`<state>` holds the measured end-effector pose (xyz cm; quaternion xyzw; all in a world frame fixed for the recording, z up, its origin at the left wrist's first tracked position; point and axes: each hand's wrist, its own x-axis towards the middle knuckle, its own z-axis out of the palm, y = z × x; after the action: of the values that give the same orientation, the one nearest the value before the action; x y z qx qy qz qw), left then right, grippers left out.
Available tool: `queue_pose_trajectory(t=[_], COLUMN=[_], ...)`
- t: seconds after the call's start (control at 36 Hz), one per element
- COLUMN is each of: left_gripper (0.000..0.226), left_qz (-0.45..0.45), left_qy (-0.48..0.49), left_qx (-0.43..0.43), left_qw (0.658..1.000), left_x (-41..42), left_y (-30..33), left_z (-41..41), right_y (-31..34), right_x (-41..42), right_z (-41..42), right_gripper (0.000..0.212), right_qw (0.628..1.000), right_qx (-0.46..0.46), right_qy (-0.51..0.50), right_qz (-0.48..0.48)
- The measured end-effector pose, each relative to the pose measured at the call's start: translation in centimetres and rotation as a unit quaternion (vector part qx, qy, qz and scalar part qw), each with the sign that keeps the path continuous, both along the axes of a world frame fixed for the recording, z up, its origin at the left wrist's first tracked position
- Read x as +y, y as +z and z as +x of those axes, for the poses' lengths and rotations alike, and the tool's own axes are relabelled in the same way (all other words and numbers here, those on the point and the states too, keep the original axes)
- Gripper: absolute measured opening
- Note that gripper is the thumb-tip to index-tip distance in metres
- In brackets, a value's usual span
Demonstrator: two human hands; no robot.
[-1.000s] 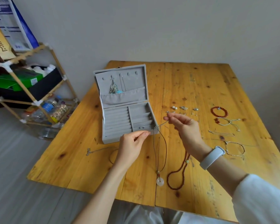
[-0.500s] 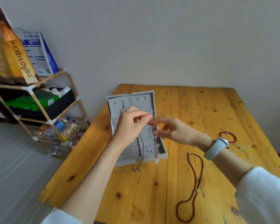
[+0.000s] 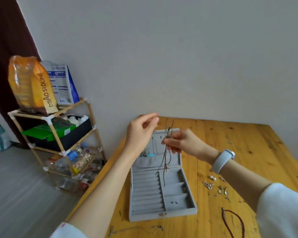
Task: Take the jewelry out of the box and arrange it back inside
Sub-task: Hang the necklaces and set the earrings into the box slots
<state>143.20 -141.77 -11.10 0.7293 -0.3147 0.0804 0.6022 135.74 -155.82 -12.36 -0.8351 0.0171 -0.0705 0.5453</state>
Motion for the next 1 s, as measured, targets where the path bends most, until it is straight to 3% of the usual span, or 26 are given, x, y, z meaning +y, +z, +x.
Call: queue_pose_trajectory(t=[0.11,0.22,0.31,0.39,0.53,0.78,1.0], left_gripper=[0.023,0.026,0.035,0.053,0.038,0.022,0.018], left_qz=[0.067,0.227,0.349,0.417,0.432,0.42,0.416], left_qy=[0.121,0.1,0.09,0.155,0.197,0.205,0.196], left_qx=[-0.02,-0.08,-0.17,-0.231,-0.271,-0.295,-0.295], left_qw=[0.99,0.965,0.917,0.865,0.838,0.833,0.837], left_x=[0.2,-0.7,-1.7,-2.6,-3.0,-2.2,-1.8], left_y=[-5.0,-11.0,-14.1,-15.8,-16.8,-16.6,-16.8], left_z=[1.5,2.7,2.6,2.3,2.6,2.1,2.1], right_y=[1.5,2.7,2.4,1.5,-0.4,-2.0,-3.9], right_x=[-1.6,-2.9,-3.4,-3.5,-3.6,-3.2,-3.0], right_z=[2.1,4.3,5.6,6.6,7.3,8.3,8.3], right_gripper=[0.019,0.018,0.017,0.018,0.021,0.021,0.017], right_qw=[0.998,0.995,0.994,0.992,0.99,0.99,0.991], right_qx=[-0.025,-0.034,-0.015,-0.005,0.003,-0.008,0.03], right_qy=[-0.058,-0.08,-0.086,-0.093,-0.103,-0.117,-0.107], right_qz=[0.016,0.049,0.071,0.08,0.095,0.081,-0.075])
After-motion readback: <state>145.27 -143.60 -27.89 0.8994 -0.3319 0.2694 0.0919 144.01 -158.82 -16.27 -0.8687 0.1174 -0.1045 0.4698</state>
